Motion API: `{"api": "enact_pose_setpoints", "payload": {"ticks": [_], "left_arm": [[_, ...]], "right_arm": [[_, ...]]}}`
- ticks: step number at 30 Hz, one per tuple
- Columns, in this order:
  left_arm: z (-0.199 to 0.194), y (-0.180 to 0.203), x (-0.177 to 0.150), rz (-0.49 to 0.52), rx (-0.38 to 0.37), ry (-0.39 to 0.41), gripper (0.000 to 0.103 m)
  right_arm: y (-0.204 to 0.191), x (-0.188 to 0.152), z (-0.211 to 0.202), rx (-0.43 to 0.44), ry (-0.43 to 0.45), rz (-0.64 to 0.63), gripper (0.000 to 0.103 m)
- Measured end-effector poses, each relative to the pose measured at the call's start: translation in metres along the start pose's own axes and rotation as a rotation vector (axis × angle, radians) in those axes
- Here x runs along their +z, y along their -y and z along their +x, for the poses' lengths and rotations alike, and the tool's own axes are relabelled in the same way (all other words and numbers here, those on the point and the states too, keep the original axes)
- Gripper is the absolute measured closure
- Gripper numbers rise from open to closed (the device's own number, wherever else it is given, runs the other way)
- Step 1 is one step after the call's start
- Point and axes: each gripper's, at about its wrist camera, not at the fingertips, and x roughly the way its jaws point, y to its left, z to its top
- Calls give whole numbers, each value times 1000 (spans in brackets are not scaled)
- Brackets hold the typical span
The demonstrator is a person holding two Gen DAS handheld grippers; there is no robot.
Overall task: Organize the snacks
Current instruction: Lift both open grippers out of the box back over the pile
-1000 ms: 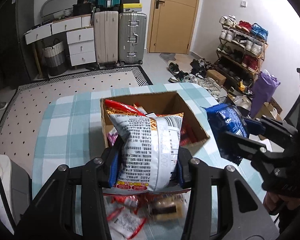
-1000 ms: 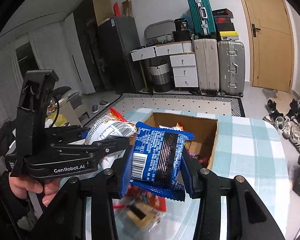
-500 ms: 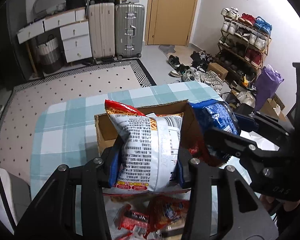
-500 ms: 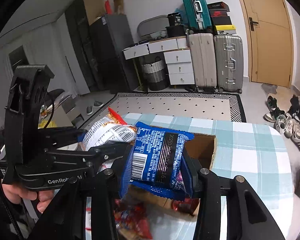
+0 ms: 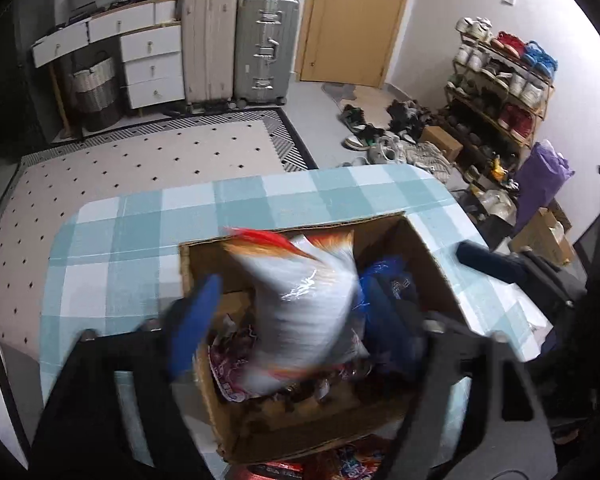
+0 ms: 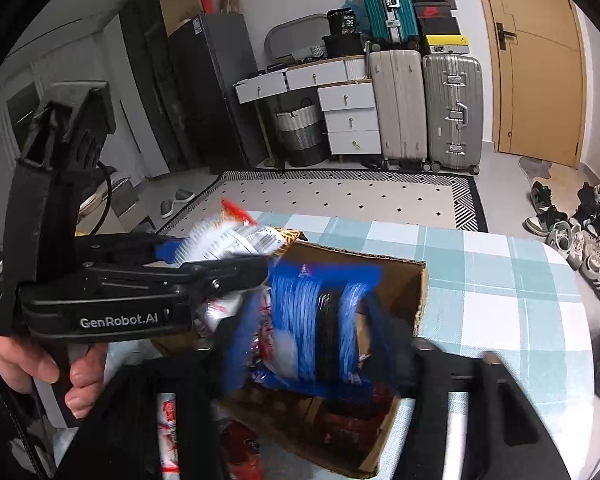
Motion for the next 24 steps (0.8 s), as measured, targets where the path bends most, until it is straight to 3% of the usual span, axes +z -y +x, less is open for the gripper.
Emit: {"api": "enact_pose_setpoints", "payload": {"ticks": [11,24], "left_arm": [[-37,-9,-14,-22,42,55,22],[-115,-12,-52,-63,179,153,17]], "right_arm": [[6,-4,-34,-7,55,18,18],[-22,-21,-105,-21,99,-30,16]]}}
